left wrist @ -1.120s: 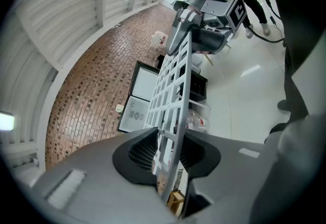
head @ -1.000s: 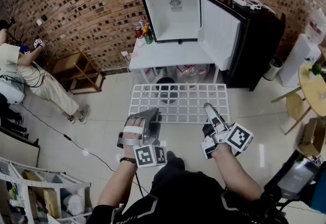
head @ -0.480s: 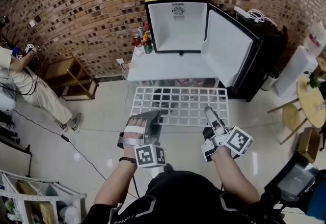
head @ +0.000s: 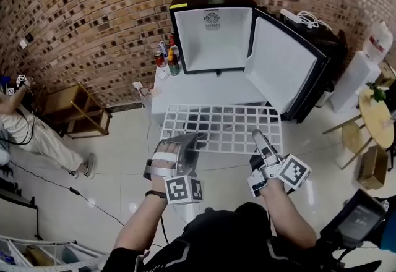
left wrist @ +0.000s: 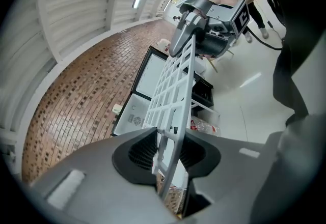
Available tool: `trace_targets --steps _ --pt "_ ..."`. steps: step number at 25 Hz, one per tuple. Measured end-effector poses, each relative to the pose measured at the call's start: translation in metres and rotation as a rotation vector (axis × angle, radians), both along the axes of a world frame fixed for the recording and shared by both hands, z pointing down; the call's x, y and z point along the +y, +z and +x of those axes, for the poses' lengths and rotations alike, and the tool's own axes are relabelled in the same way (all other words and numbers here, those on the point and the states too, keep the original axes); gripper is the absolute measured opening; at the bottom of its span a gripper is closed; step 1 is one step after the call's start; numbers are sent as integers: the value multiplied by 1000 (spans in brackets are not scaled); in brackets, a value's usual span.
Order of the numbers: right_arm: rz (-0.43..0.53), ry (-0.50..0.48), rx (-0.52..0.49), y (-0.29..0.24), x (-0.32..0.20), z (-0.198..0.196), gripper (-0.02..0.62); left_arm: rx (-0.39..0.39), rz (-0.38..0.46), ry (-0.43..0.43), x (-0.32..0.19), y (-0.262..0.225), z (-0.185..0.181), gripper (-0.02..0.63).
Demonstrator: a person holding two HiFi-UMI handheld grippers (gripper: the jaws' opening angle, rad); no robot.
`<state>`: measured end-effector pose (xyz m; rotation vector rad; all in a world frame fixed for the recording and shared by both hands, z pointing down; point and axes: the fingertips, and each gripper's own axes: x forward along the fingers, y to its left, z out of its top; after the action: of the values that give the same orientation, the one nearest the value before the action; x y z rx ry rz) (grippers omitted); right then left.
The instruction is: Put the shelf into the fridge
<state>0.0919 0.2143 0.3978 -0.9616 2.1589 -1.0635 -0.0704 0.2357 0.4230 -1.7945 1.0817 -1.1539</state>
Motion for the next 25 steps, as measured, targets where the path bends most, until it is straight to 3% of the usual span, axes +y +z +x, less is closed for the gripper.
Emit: trace_targets --steps 4,11,25 --pt "-41 32 2 7 -19 -4 98 6 -21 25 -23 8 -4 95" --pt "-20 15 -22 4 -89 -3 98 15 -23 20 -92 11 0 97" --pt "-54 -84 -49 7 -236 0 98 -24 -46 -81 -221 3 4 101"
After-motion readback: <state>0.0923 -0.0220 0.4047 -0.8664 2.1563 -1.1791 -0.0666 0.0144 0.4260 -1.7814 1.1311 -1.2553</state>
